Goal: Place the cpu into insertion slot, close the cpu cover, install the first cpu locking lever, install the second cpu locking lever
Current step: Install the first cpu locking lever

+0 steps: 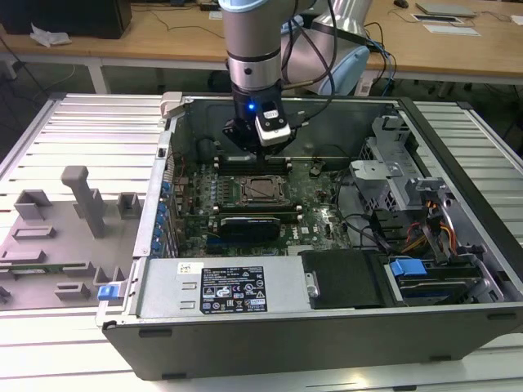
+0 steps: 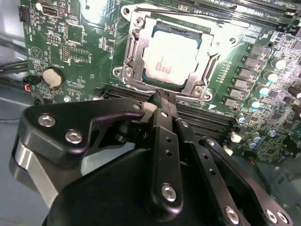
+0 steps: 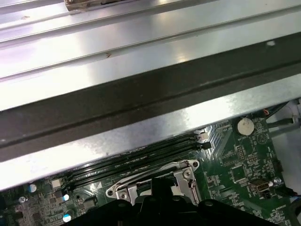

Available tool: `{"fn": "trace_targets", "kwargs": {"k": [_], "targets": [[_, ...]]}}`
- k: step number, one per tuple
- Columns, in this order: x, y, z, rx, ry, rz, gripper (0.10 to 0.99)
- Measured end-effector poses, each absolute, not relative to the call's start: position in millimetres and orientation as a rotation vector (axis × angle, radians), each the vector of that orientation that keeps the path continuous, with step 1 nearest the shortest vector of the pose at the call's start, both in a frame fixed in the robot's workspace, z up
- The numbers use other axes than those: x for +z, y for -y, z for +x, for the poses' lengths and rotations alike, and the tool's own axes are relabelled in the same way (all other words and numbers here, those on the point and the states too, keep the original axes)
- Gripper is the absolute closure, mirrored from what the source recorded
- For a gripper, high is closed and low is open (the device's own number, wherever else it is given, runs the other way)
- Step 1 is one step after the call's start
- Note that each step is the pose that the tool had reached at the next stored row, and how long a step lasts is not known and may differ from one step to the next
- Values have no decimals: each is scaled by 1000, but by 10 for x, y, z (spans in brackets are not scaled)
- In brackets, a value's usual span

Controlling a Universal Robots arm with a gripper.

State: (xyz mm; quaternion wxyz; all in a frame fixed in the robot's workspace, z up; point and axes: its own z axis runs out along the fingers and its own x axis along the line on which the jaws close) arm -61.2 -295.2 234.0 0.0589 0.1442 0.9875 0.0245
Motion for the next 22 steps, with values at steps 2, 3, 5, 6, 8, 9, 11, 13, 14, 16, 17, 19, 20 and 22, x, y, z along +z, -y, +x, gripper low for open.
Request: {"fn": "trace_targets", "kwargs": {"k": [2, 3, 5, 6, 8, 9, 11, 13, 14, 16, 17, 19, 20, 22], "targets": [[2338, 2954, -612, 74, -2991, 437, 980], [2337, 2957, -612, 73, -2991, 437, 980], [2336, 2965, -612, 58, -2992, 428, 980], [2335, 2972, -612, 48, -2993, 420, 980], [2335, 2985, -612, 38, -2995, 409, 980], [2333, 2994, -612, 36, -2996, 403, 980], [2333, 3016, -613, 34, -2997, 394, 980], [2332, 3047, -614, 35, -2998, 382, 980], [2332, 3061, -614, 35, -2999, 377, 980], [2331, 3093, -616, 36, -3001, 365, 980], [2330, 3111, -617, 36, -3002, 358, 980], [2329, 3153, -618, 37, -3003, 343, 980], [2328, 3173, -618, 38, -3005, 331, 980], [2326, 3189, -618, 38, -3007, 311, 980]]}}
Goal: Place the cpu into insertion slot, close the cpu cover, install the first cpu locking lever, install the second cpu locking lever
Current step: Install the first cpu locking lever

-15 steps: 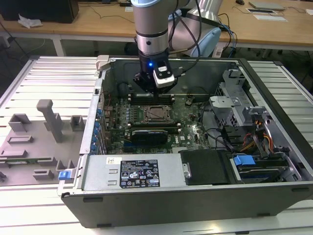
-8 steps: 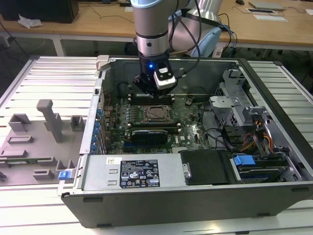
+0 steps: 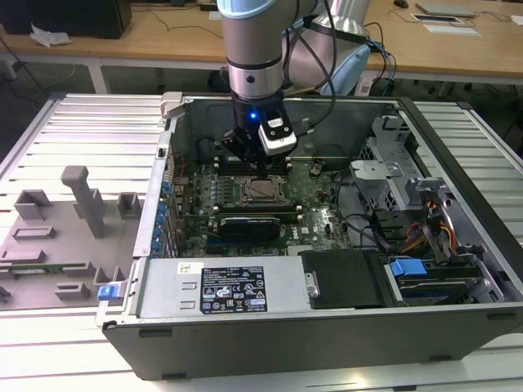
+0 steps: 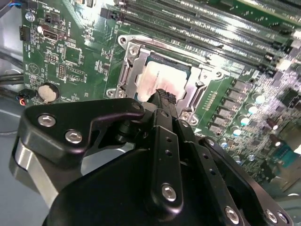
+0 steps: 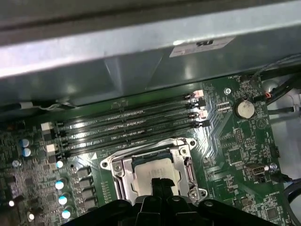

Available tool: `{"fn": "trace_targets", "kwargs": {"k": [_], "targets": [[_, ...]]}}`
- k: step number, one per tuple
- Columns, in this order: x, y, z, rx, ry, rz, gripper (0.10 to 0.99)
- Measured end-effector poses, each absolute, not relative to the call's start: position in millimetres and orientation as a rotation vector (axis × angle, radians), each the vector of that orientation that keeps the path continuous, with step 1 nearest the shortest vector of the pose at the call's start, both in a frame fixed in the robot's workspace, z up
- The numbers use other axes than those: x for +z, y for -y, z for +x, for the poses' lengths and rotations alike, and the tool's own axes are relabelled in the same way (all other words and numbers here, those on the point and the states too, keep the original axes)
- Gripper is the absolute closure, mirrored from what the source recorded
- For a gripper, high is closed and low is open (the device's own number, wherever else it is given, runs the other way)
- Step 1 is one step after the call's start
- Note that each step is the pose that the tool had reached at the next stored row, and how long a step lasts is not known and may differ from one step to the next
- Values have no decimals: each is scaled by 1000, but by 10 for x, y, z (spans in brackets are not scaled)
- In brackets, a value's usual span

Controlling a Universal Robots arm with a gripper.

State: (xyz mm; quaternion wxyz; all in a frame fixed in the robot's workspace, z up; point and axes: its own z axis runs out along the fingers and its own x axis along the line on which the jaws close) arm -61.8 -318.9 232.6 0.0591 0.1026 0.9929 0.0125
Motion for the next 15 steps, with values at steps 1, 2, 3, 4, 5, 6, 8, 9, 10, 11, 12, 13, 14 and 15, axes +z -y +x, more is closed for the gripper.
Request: {"fn": "trace_targets", "kwargs": {"k": [1, 2, 3, 4, 5, 6, 8, 9, 10, 11, 12, 13, 14, 15], "targets": [[2323, 3190, -618, 39, -3009, 295, 980], [2321, 3191, -618, 39, -3011, 275, 980], [2319, 3191, -618, 40, -3013, 249, 980], [2316, 3191, -618, 39, -3015, 225, 980], [2314, 3192, -618, 34, -3018, 207, 980], [2313, 3193, -618, 27, -3021, 196, 980], [2309, 3201, -618, 8, -3026, 182, 980], [2307, 3207, -617, -2, -3030, 174, 980], [2305, 3213, -618, -10, -3032, 169, 980], [2304, 3218, -618, -17, -3034, 165, 980], [2302, 3226, -618, -24, -3036, 159, 980], [2300, 3235, -618, -26, -3037, 153, 980], [2296, 3252, -615, -27, -3038, 144, 980], [2295, 3262, -609, -27, -3039, 135, 980]]}}
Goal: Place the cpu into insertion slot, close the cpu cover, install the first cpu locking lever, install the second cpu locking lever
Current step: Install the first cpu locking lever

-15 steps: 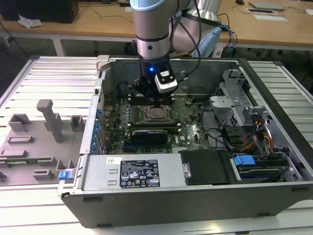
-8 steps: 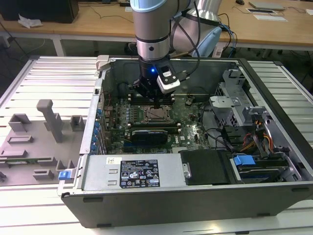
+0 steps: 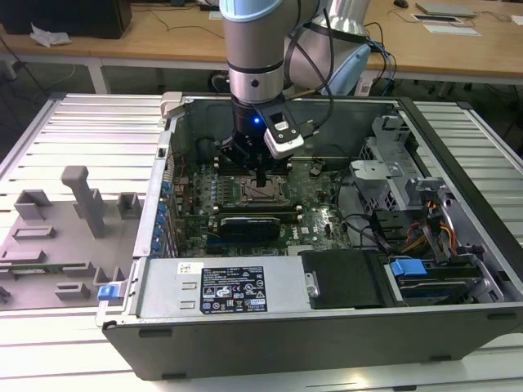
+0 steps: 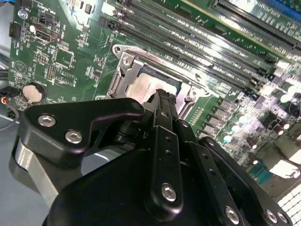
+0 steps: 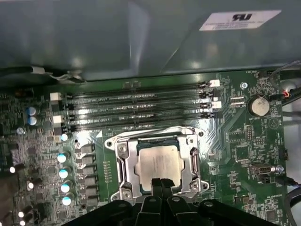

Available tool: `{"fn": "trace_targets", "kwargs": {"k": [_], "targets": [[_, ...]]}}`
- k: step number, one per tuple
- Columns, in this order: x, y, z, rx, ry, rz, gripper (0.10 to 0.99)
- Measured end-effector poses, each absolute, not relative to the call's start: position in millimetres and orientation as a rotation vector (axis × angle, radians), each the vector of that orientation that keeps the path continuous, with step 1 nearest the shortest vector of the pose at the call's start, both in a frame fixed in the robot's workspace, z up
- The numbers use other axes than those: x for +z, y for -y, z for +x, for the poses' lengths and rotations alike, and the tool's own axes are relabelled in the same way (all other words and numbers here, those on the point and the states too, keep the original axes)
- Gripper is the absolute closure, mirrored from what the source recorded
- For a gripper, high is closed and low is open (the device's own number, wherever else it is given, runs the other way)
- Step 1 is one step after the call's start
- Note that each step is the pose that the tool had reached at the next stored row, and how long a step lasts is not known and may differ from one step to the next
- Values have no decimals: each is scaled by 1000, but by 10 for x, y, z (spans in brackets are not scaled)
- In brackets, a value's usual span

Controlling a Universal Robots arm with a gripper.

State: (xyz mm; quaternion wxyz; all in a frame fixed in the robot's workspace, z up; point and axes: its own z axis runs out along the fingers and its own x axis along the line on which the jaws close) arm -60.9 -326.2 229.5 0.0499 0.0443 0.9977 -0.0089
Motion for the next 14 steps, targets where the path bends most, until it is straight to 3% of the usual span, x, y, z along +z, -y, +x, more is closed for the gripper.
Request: {"fn": "trace_targets", "kwargs": {"k": [14], "targets": [[2404, 3277, -573, -28, -3040, 118, 980]]}}
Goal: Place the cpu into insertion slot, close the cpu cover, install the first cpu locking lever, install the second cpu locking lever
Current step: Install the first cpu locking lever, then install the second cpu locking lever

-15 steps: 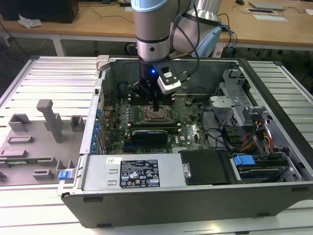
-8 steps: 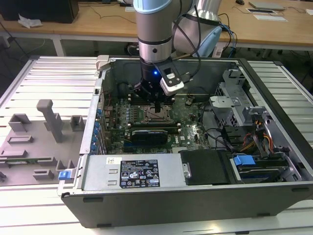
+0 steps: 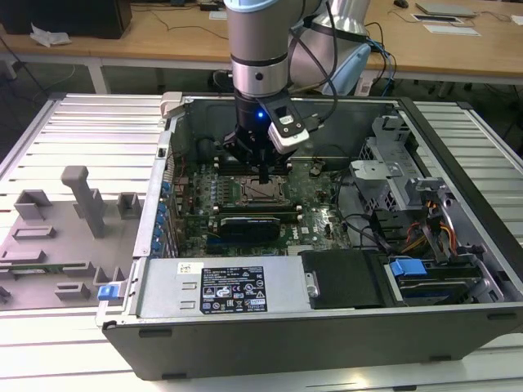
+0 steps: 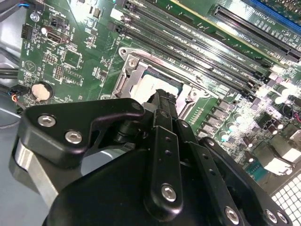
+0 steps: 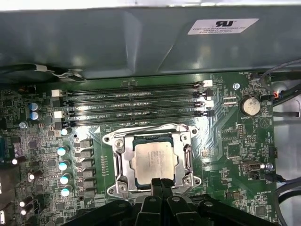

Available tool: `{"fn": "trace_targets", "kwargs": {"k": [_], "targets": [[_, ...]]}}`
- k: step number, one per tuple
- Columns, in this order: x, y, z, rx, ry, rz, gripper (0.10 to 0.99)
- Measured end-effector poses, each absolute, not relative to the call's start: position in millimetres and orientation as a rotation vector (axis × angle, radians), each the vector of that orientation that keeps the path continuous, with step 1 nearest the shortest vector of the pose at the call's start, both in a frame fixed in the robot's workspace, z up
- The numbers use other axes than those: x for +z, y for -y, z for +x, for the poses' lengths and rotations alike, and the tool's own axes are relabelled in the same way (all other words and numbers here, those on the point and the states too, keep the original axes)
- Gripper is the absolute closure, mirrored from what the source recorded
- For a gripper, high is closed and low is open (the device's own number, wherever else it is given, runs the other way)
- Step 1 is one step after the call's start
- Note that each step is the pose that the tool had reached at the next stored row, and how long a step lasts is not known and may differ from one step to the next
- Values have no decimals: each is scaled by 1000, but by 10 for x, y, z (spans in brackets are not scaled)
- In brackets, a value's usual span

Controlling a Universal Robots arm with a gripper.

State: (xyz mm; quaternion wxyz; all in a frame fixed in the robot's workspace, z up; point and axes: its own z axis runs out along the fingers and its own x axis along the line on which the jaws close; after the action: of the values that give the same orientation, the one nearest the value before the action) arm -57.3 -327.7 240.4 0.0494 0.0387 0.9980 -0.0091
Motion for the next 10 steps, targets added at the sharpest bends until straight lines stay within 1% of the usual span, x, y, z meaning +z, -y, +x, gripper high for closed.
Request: {"fn": "trace_targets", "kwargs": {"k": [10], "targets": [[2432, 3277, -574, -28, -3040, 118, 980]]}}
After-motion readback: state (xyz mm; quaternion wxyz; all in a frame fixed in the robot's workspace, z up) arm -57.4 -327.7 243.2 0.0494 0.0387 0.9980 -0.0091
